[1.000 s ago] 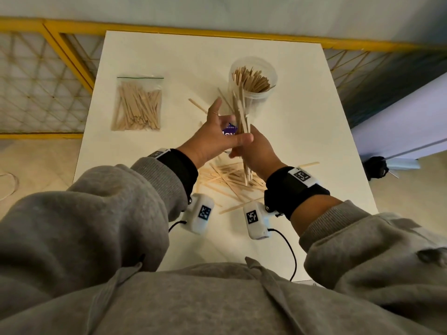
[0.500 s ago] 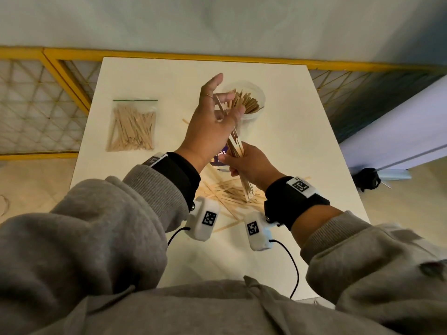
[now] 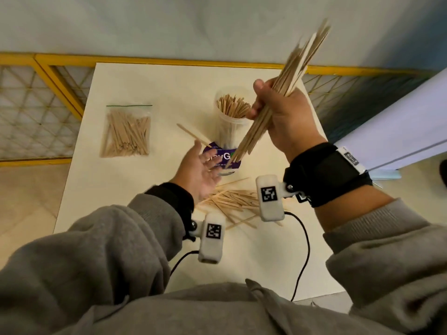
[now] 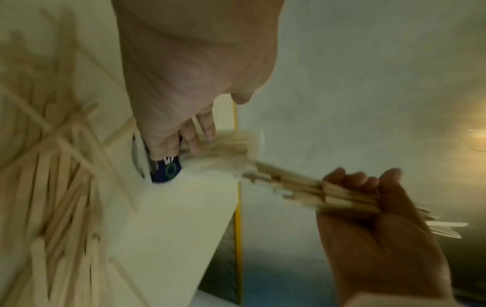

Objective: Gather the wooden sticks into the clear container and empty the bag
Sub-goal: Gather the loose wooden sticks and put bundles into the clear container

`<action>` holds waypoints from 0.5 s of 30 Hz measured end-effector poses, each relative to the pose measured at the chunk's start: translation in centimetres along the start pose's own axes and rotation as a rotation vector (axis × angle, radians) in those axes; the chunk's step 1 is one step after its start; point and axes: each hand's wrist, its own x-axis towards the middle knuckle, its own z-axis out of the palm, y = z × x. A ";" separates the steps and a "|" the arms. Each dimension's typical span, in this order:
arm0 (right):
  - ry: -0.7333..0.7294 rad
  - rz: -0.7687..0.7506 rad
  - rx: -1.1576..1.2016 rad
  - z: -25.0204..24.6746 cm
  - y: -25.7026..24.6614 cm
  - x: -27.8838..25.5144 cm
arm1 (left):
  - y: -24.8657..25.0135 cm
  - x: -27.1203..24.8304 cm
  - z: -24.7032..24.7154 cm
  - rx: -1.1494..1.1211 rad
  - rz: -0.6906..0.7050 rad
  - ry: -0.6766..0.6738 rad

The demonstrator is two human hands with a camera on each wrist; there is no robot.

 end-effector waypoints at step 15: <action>0.099 0.027 -0.175 1.5 4.8 -0.4 | -0.8 1.1 1.8 0.214 -0.103 -0.021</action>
